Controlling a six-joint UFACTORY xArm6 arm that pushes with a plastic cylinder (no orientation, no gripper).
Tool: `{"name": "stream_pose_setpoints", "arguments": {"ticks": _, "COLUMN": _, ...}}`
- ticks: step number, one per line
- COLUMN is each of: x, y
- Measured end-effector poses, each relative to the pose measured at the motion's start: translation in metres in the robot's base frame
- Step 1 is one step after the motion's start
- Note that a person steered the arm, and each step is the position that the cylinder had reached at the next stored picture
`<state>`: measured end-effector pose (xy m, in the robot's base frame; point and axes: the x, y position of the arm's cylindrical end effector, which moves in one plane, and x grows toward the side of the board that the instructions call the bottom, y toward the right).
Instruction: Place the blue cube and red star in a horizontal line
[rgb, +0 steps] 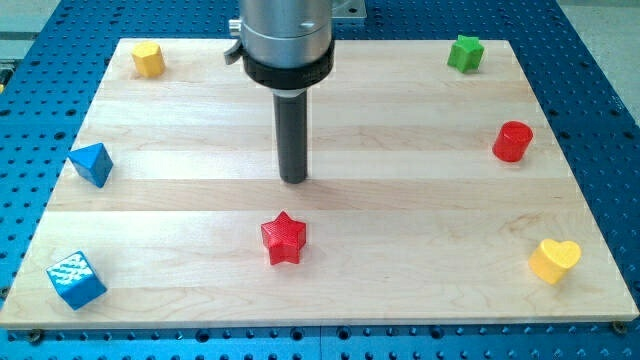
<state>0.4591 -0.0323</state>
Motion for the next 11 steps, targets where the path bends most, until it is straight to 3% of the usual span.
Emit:
{"name": "stream_pose_setpoints", "arguments": {"ticks": 1, "x": 0.05, "y": 0.012}}
{"name": "stream_pose_setpoints", "arguments": {"ticks": 3, "x": 0.087, "y": 0.013}}
{"name": "stream_pose_setpoints", "arguments": {"ticks": 4, "x": 0.071, "y": -0.01}}
{"name": "stream_pose_setpoints", "arguments": {"ticks": 7, "x": 0.112, "y": -0.096}}
{"name": "stream_pose_setpoints", "arguments": {"ticks": 9, "x": 0.129, "y": -0.014}}
{"name": "stream_pose_setpoints", "arguments": {"ticks": 11, "x": 0.128, "y": -0.016}}
